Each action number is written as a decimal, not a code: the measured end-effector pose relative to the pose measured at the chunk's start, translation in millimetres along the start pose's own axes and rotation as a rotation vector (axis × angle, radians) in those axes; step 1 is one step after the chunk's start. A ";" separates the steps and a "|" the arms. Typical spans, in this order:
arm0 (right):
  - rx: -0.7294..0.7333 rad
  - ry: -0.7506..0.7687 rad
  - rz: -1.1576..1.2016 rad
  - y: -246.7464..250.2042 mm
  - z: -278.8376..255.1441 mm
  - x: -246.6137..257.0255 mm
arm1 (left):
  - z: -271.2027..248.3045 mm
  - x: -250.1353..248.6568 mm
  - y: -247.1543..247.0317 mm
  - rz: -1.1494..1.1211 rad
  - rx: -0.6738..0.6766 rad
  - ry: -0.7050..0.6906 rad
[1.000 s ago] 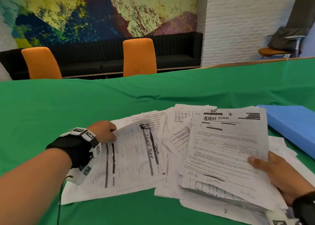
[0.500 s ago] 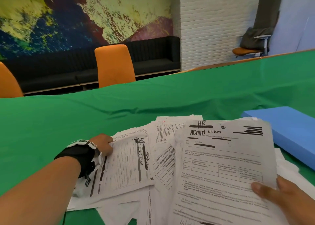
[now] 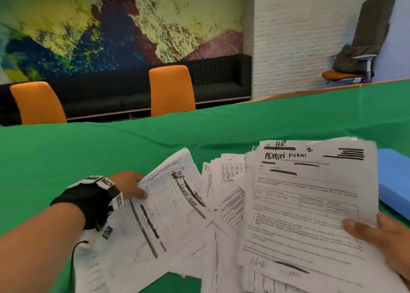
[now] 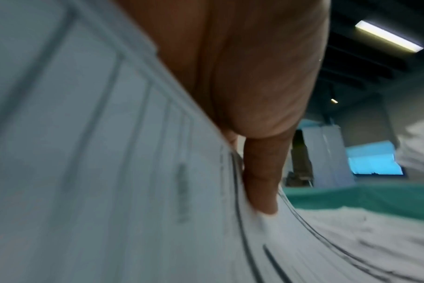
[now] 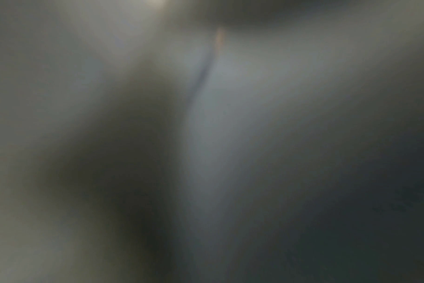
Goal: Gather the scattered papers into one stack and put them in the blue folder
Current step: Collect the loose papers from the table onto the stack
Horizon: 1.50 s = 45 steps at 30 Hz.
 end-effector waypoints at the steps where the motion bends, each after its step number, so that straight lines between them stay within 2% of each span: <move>1: 0.012 -0.008 0.023 -2.9 -4.3 1.2 | -13.6 10.4 -1.3 -0.082 -0.003 0.000; 7: 0.152 -0.074 0.139 -42.1 -29.3 8.1 | -83.6 74.3 -35.3 -0.568 -0.085 0.080; 11: 0.283 -0.095 0.144 -88.7 -48.4 10.2 | -134.6 69.5 -62.9 -0.714 -0.102 0.174; 13: 0.330 -0.099 0.108 -113.1 -57.1 3.6 | -144.8 75.3 -79.6 -0.650 -0.148 0.239; 15: 0.366 -0.097 0.053 -135.2 -64.8 -7.2 | -156.2 77.1 -85.5 -0.452 -0.174 0.273; 19: 0.411 -0.082 -0.024 -159.9 -73.5 -19.4 | -179.0 76.8 -85.1 -0.263 -0.196 0.279; 22: 0.411 -0.078 -0.023 -159.2 -73.3 -19.4 | -189.6 80.5 -78.3 -0.259 -0.253 0.247; 25: 0.397 -0.066 -0.015 -153.3 -71.7 -16.8 | -196.6 85.3 -73.0 -0.414 -0.342 0.210; 27: 0.404 -0.072 0.021 -151.6 -71.9 -15.8 | -193.8 83.7 -74.8 -0.552 -0.330 0.138; 29: 0.431 -0.078 0.066 -154.5 -74.1 -14.8 | -191.3 83.0 -77.9 -0.711 -0.307 0.083; 32: 0.490 -0.088 0.149 -166.9 -80.2 -15.6 | -198.1 79.4 -66.1 -0.994 -0.367 0.025; 34: 0.526 -0.089 0.222 -177.5 -82.8 -16.0 | -203.9 72.0 -55.1 -1.259 -0.398 -0.012; 36: 0.550 -0.080 0.282 -188.6 -84.6 -12.9 | -210.4 56.6 -42.8 -1.515 -0.386 -0.073; 38: 0.554 -0.079 0.332 -199.5 -84.9 -8.6 | -216.7 34.9 -29.5 -1.662 -0.369 -0.160; 42: 0.548 -0.107 0.425 -218.5 -81.9 -8.1 | -220.6 -11.3 -18.4 -1.801 -0.312 -0.264; 45: 0.520 -0.104 0.470 -218.9 -80.2 -7.2 | -219.4 -39.2 -15.7 -1.788 -0.267 -0.307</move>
Point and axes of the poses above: each hand's wrist, its own z-axis towards the middle knuckle, its own y-axis out of the back of the hand, x = y × z, the point moved 10 cm from there along z, towards the middle knuckle, and after that the axes turned 5 degrees about -y, right-handed, at the moved point
